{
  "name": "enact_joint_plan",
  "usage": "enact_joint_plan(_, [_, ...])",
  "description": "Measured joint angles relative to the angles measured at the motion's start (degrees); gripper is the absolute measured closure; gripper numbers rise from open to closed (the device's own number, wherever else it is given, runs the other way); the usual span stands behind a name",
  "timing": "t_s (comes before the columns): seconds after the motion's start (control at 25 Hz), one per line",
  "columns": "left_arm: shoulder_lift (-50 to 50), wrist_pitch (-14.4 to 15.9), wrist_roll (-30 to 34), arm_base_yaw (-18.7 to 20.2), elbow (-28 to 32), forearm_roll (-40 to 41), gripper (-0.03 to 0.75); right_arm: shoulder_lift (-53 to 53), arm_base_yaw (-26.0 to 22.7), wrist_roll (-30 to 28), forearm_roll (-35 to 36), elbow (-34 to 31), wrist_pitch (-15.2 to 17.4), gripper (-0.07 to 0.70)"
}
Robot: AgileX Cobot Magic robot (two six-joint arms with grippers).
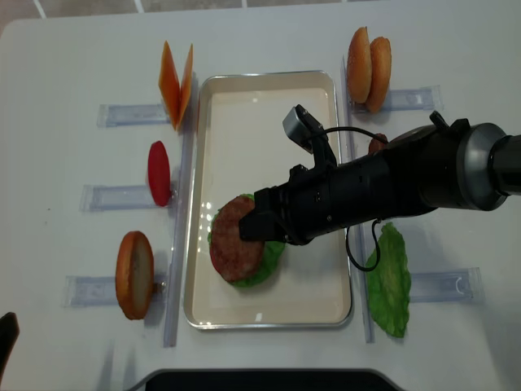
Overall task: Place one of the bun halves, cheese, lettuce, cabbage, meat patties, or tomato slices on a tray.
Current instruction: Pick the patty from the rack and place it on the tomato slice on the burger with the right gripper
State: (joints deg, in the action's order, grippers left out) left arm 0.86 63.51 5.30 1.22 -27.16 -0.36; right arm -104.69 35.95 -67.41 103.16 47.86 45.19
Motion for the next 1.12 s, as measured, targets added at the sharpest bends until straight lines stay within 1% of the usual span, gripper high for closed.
enact_joint_plan(0.24, [0.0, 0.0, 0.0, 0.0, 0.0, 0.0, 0.433, 0.0, 0.0, 0.6, 0.0, 0.0, -1.3, 0.519])
enact_joint_plan(0.4, [0.0, 0.0, -0.1, 0.0, 0.0, 0.0, 0.433, 0.0, 0.0, 0.8, 0.0, 0.1, -2.8, 0.519])
enact_joint_plan(0.76, [0.0, 0.0, -0.2, 0.0, 0.0, 0.4, 0.433, 0.0, 0.2, 3.4, 0.1, 2.4, -2.9, 0.519])
enact_joint_plan(1.0, [0.0, 0.0, -0.2, 0.0, 0.0, 0.4, 0.433, 0.0, 3.6, 3.5, 0.1, 2.4, -6.6, 0.519])
enact_joint_plan(1.12, [0.0, 0.0, -0.2, 0.0, 0.0, 0.4, 0.433, -0.7, 3.9, 3.5, 0.1, 2.4, -7.1, 0.519])
